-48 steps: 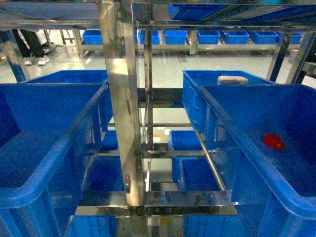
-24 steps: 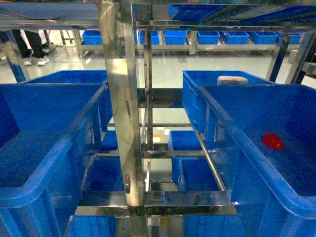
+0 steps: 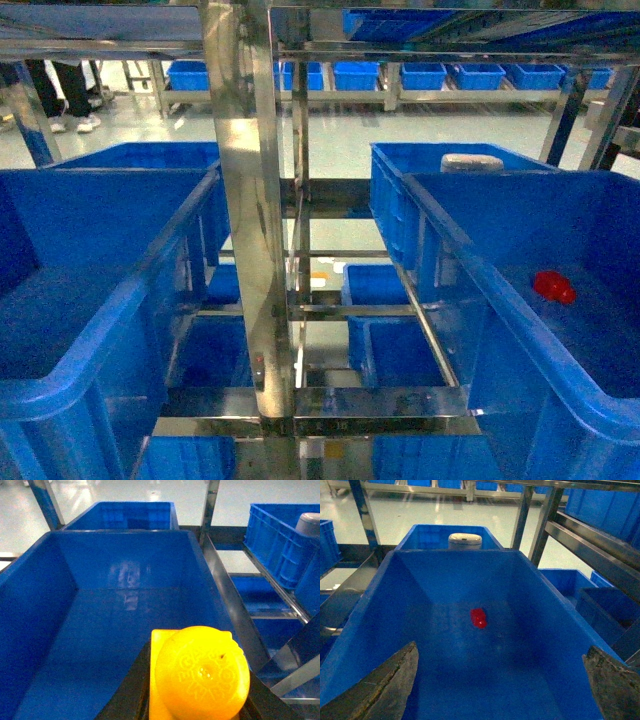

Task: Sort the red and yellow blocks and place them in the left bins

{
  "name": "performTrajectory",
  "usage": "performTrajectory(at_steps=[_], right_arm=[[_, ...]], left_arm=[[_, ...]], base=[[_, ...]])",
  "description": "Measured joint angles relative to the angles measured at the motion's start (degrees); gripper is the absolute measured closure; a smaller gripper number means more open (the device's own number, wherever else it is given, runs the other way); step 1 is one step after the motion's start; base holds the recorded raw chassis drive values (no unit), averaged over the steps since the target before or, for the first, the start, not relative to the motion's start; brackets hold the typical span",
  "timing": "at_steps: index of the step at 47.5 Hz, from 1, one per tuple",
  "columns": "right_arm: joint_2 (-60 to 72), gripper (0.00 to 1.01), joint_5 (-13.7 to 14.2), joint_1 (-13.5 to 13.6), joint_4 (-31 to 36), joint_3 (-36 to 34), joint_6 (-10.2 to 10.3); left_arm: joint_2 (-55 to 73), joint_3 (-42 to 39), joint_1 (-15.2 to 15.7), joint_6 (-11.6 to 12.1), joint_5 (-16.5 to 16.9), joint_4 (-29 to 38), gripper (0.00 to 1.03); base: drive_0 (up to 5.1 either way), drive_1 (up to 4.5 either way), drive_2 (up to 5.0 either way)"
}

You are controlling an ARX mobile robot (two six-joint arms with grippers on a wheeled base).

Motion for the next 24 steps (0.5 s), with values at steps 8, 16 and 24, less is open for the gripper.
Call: performTrajectory(at_steps=[8,16,24], right_arm=[[0.0,0.03,0.0,0.0,0.0,0.0,0.0],[0.0,0.03,0.0,0.0,0.0,0.0,0.0],[0.0,0.03,0.0,0.0,0.0,0.0,-0.2]], left_arm=[[7.3,-0.3,1.9,-1.0,0.2,3.4,0.77],[14.6,-0.3,3.8,-1.1,0.7,9.0,0.77],[23.1,1.4,6.2,-1.0,1.8,14.2,0.77]], base=[[0.0,0.0,0.0],[0.0,0.0,0.0],[0.0,0.0,0.0]])
